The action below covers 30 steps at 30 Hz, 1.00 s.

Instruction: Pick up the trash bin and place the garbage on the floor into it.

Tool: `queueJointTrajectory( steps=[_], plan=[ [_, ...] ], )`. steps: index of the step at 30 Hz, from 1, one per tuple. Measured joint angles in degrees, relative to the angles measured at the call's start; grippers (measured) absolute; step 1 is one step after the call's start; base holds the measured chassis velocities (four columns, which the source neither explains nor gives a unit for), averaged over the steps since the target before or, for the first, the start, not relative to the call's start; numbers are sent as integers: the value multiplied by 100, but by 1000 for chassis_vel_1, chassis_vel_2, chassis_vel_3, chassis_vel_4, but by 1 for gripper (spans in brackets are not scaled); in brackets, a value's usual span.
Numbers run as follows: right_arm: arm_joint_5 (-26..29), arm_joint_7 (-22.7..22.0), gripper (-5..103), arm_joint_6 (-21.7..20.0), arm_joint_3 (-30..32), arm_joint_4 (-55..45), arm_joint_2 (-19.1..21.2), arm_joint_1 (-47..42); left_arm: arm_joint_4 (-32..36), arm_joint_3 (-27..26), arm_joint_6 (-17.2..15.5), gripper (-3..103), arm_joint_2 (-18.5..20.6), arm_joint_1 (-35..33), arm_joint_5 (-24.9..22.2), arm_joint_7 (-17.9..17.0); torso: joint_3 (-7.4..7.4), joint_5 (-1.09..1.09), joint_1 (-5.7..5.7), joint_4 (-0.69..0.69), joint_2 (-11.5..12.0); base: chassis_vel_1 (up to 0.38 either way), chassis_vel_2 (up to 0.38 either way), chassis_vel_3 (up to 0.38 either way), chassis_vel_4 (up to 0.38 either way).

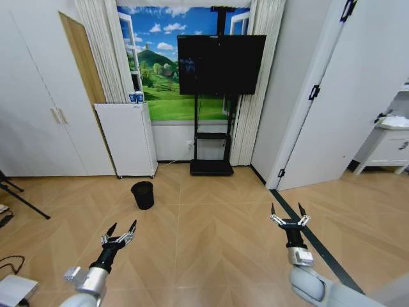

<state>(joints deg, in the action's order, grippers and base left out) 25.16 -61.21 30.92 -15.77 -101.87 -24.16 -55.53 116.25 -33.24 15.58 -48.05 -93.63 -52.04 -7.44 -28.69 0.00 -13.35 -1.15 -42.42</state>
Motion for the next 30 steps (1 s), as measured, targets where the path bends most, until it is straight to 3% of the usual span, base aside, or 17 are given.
queueJointTrajectory(
  steps=[1, 3, 4, 6, 8, 10, 16, 18, 30],
  plan=[
    [0, 0, 100, 0, 0, 0, 0, 0, 0, 0, 0, 100, 0, 0, 0, 0, 0, 0, 0, 0, 0, 0, 0, 0, 0],
    [267, 225, 100, -31, -466, -367, 526, 228, 52, -46, -36, 100, 253, 70, 2, -77, 0, -2, -1, -1, 0, 0, 0, 0, 0],
    [267, 225, 100, -31, -466, -367, 526, 228, 52, -46, -36, 100, 253, 70, 2, -77, 0, -2, -1, -1, 0, 0, 0, 0, 0],
    [378, 425, 100, -44, -1082, -686, 1069, 446, 59, -95, -80, 100, 517, 161, 32, -33, 0, 0, -1, -1, 0, 0, 0, 0, 0],
    [403, 469, 100, -47, -1210, -756, 1189, 490, 59, -82, -93, 100, 587, 214, 10, -34, -1, 0, -1, -1, 0, 0, 0, 0, 0],
    [560, 581, 100, -46, -1623, -1128, 1660, 672, 28, 93, -127, 100, 961, 542, -164, -44, 0, -1, -1, -4, 0, 0, 0, 0, 0],
    [1086, 635, 100, -240, -1992, -1524, 1874, 1329, 54, 108, -152, 100, 1298, 781, -470, -174, 0, 0, -1, -4, -1, 0, 0, 0, 0],
    [1240, 665, 100, -290, -2021, -1637, 1946, 1583, 136, 88, -195, 100, 1433, 818, -524, -368, 0, 0, -1, 0, 0, 0, 0, 0, 0],
    [1417, 727, 100, -222, -1994, -1965, 2010, 1766, 575, 211, -419, 100, 1418, 801, -543, -776, 0, 1, -1, -2, -1, 0, 0, 0, 0]
  ],
)
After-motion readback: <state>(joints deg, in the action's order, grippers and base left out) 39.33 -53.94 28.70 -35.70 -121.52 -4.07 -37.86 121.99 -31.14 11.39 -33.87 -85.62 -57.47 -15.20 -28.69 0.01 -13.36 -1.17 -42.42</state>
